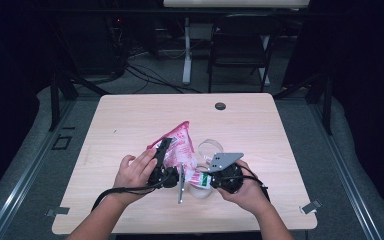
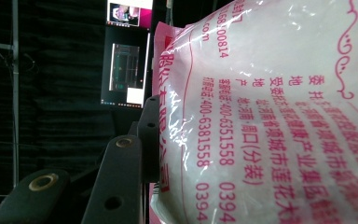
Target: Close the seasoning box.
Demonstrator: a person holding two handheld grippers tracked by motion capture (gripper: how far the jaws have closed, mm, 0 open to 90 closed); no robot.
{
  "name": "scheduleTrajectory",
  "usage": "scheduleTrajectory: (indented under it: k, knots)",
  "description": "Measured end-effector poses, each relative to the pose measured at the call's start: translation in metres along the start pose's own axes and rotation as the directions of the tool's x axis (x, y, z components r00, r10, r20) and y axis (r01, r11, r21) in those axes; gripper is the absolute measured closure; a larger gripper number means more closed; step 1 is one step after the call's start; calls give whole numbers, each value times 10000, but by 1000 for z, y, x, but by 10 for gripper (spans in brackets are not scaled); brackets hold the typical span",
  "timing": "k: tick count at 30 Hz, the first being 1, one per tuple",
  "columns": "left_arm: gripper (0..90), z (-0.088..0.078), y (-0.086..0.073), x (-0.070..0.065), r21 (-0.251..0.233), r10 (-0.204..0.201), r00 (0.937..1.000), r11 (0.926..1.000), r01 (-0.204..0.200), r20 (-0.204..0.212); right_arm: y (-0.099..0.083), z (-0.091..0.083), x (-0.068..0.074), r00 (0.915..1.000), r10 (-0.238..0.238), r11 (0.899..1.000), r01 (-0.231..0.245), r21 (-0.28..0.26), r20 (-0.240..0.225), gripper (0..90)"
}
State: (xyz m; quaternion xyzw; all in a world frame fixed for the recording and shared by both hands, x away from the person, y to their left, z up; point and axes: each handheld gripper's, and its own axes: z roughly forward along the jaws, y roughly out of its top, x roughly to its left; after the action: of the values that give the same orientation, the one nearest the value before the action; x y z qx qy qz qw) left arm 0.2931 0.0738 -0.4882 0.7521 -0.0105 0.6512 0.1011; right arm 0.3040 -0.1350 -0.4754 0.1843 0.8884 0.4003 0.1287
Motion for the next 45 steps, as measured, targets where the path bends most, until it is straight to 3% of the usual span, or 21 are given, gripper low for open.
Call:
scheduleTrajectory:
  k: [45]
  knots:
    - [636,-2,1,4,3,35,9999,10000,-35,-143,0,1,0,10000,-9,10000,9,-12,10,900]
